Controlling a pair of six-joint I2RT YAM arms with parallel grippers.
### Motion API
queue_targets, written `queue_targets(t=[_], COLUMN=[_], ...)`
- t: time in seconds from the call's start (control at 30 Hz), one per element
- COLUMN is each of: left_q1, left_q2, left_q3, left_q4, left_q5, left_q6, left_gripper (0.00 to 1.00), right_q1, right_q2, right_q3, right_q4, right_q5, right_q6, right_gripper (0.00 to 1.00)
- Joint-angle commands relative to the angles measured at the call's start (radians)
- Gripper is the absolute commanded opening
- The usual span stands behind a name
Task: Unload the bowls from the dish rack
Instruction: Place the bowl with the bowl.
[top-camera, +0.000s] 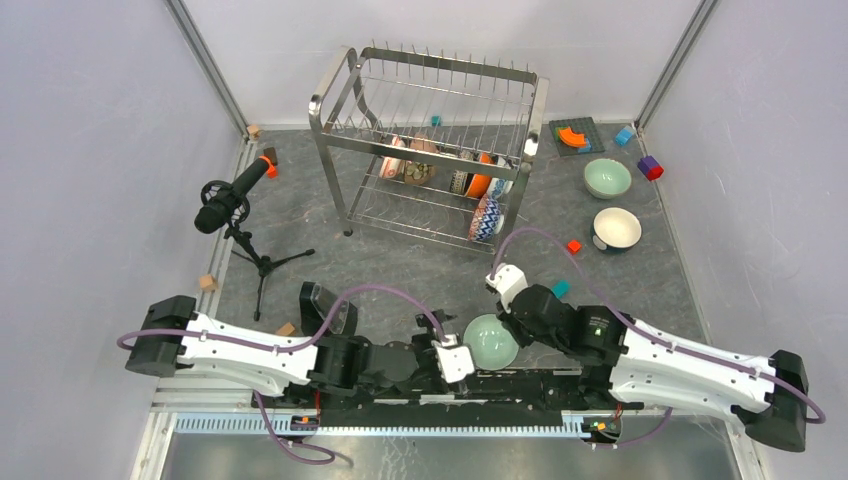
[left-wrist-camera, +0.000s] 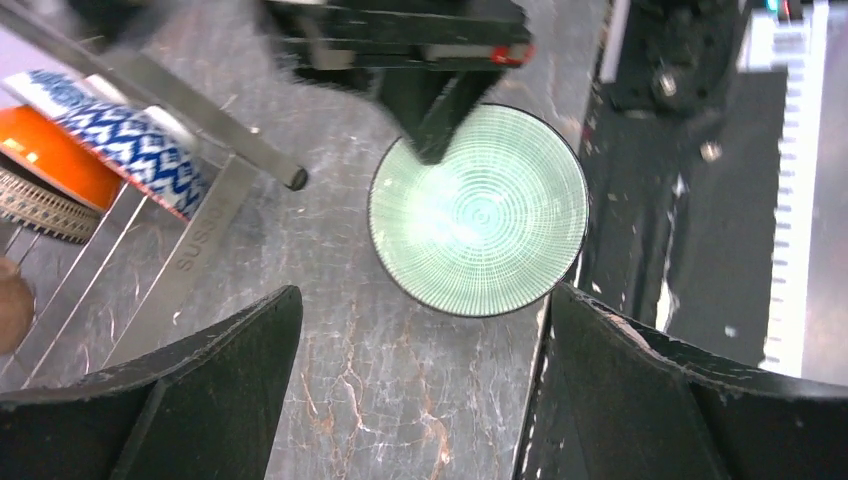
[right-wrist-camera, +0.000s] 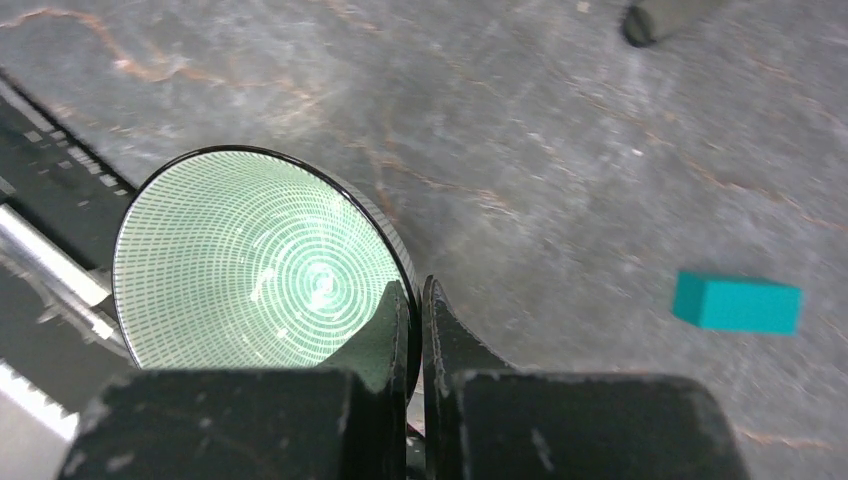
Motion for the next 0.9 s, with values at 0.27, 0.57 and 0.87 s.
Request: queue_targets(t=[0.27, 0.57, 0.87], left_q1=[0.000, 0.003, 0.002], left_q2=[-0.093, -0.219, -0.315], left_q3=[-0.068, -0.188, -0.252], left_q4=[0.156, 0.303, 0.229], left_q5=[-0.484, -0.638, -0.673], left_q6=[-0.363, -0.420, -0.646], left_gripper=[1.00, 1.00, 1.00], right_q1=[-0.253, -0.671, -1.014], right_q2=[-0.040, 0.061, 0.281], right_q3=[0.094, 0.255, 0.362], right_q4=[-0.080, 0.092, 0.430], right_q5=[0.277, 0.334, 0.254], right_q6=[0.013, -0.051, 0.147], right_gripper=[0.00, 0.00, 0.00])
